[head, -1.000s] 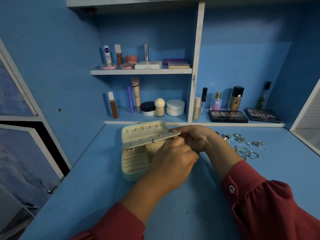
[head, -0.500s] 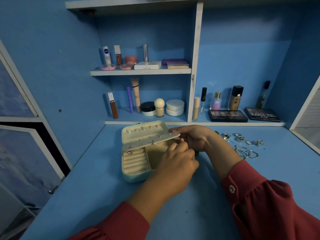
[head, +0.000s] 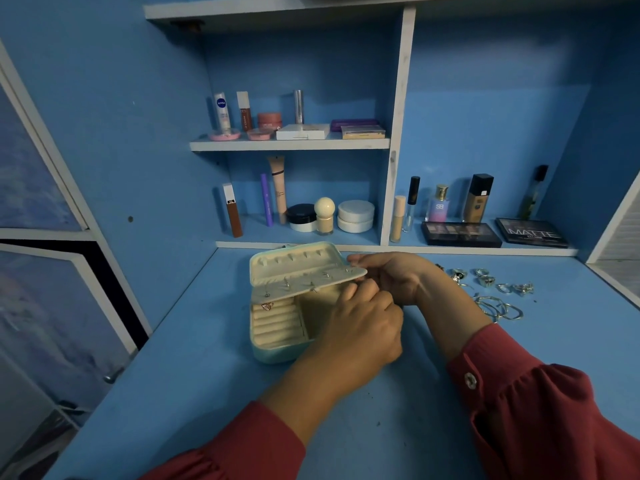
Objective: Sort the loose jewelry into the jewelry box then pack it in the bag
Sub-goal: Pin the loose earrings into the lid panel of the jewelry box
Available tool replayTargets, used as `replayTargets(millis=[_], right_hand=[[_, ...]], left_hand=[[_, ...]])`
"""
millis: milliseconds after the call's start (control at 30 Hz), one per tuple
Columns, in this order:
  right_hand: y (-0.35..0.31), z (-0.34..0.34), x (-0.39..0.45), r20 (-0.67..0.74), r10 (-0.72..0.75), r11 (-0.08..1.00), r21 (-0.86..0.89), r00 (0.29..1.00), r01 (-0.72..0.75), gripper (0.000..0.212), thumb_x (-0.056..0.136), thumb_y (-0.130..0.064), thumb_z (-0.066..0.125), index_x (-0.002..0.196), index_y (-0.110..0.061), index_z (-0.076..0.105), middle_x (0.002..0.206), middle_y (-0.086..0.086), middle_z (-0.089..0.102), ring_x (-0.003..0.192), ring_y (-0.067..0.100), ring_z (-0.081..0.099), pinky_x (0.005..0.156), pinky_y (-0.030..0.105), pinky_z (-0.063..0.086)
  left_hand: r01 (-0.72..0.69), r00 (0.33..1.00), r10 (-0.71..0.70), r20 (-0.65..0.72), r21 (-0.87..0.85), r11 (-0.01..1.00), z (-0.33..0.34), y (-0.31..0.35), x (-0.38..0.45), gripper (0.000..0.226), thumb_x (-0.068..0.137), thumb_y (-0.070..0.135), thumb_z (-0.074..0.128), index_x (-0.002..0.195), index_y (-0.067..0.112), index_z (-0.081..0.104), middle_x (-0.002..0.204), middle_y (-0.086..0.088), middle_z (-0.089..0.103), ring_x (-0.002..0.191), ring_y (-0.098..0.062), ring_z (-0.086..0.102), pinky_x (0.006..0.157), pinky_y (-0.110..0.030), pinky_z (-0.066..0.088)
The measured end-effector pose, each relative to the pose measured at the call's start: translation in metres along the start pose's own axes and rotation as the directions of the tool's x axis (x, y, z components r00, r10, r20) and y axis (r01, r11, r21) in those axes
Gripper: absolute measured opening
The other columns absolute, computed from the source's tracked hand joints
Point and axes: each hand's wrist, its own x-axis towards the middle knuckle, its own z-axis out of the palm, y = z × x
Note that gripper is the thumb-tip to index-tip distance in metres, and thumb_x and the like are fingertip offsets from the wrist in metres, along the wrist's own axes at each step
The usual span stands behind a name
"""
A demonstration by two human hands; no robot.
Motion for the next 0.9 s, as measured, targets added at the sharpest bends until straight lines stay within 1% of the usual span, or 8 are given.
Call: replayTargets(millis=[100,167,267,333,433,567,633,900], right_hand=[[-0.001,0.001,0.001,0.017,0.012,1.000,-0.007,1.000,-0.012,0.008,0.085,0.000,0.058,0.087,-0.007,0.062,0.082,0.009,0.060,0.079,0.020,0.056,0.085,0.031,0.047],[-0.001,0.002,0.001,0.032,-0.004,0.999,-0.038,0.999,0.005,0.018,0.077,-0.001,0.062,0.094,-0.007,0.058,0.089,0.010,0.059,0.081,0.020,0.058,0.086,0.027,0.048],[-0.001,0.002,0.000,0.000,-0.006,0.999,-0.035,1.000,0.006,0.010,0.086,0.000,0.056,0.087,-0.009,0.059,0.075,0.006,0.063,0.055,0.011,0.059,0.048,0.014,0.044],[-0.002,0.003,-0.002,-0.022,-0.003,1.000,-0.021,1.000,0.003,0.014,0.090,-0.001,0.055,0.081,-0.010,0.058,0.069,0.006,0.064,0.051,0.010,0.058,0.041,0.013,0.040],[-0.002,0.003,-0.004,-0.030,0.005,1.000,-0.017,1.000,-0.005,0.014,0.089,0.000,0.056,0.081,-0.011,0.057,0.070,0.008,0.064,0.054,0.012,0.057,0.041,0.014,0.041],[-0.003,0.004,-0.004,-0.024,0.008,1.000,-0.025,1.000,-0.009,0.013,0.089,0.001,0.055,0.082,-0.011,0.056,0.076,0.009,0.063,0.060,0.013,0.056,0.041,0.014,0.042],[-0.003,0.003,-0.004,-0.020,0.010,1.000,-0.027,1.000,-0.010,0.013,0.089,0.000,0.056,0.082,-0.010,0.057,0.078,0.009,0.062,0.063,0.014,0.054,0.042,0.014,0.042],[-0.002,0.003,-0.005,-0.020,0.016,0.999,-0.036,1.000,-0.017,0.012,0.089,0.000,0.056,0.082,-0.010,0.058,0.074,0.008,0.064,0.060,0.013,0.056,0.041,0.014,0.043]], left_hand=[[0.058,0.988,-0.093,-0.122,-0.261,0.963,-0.024,-0.011,0.001,0.014,0.074,0.024,0.047,0.068,0.017,0.058,0.070,0.003,0.058,0.075,-0.018,0.054,0.071,-0.032,0.042],[0.158,0.953,-0.260,-0.158,-0.474,0.866,-0.045,-0.021,0.004,0.007,0.075,0.021,0.053,0.071,0.016,0.056,0.071,0.006,0.056,0.072,-0.013,0.052,0.067,-0.030,0.041],[0.344,0.842,-0.530,-0.101,-0.656,0.672,-0.064,-0.049,0.013,0.012,0.081,0.009,0.065,0.076,0.018,0.058,0.071,0.011,0.056,0.068,-0.001,0.053,0.064,-0.018,0.044],[0.458,0.793,-0.609,0.004,-0.662,0.593,-0.068,-0.072,0.023,0.012,0.086,0.007,0.064,0.085,0.019,0.061,0.076,0.014,0.057,0.068,0.004,0.053,0.065,-0.012,0.044],[0.576,0.795,-0.581,0.176,-0.523,0.629,-0.065,-0.101,0.039,0.008,0.092,0.013,0.059,0.092,0.017,0.066,0.083,0.011,0.061,0.078,-0.003,0.056,0.068,-0.011,0.042],[0.564,0.823,-0.434,0.366,-0.434,0.703,-0.057,-0.114,0.056,0.007,0.090,0.012,0.063,0.089,0.014,0.070,0.082,0.007,0.065,0.077,-0.005,0.058,0.076,-0.022,0.046],[0.553,0.819,-0.376,0.433,-0.420,0.720,-0.052,-0.113,0.061,0.008,0.086,0.009,0.067,0.092,0.012,0.073,0.082,0.008,0.066,0.078,-0.003,0.060,0.077,-0.021,0.047],[0.576,0.791,-0.363,0.492,-0.401,0.713,-0.031,-0.112,0.070,0.016,0.078,0.001,0.073,0.092,0.010,0.074,0.077,0.009,0.066,0.071,0.000,0.058,0.067,-0.011,0.045]])
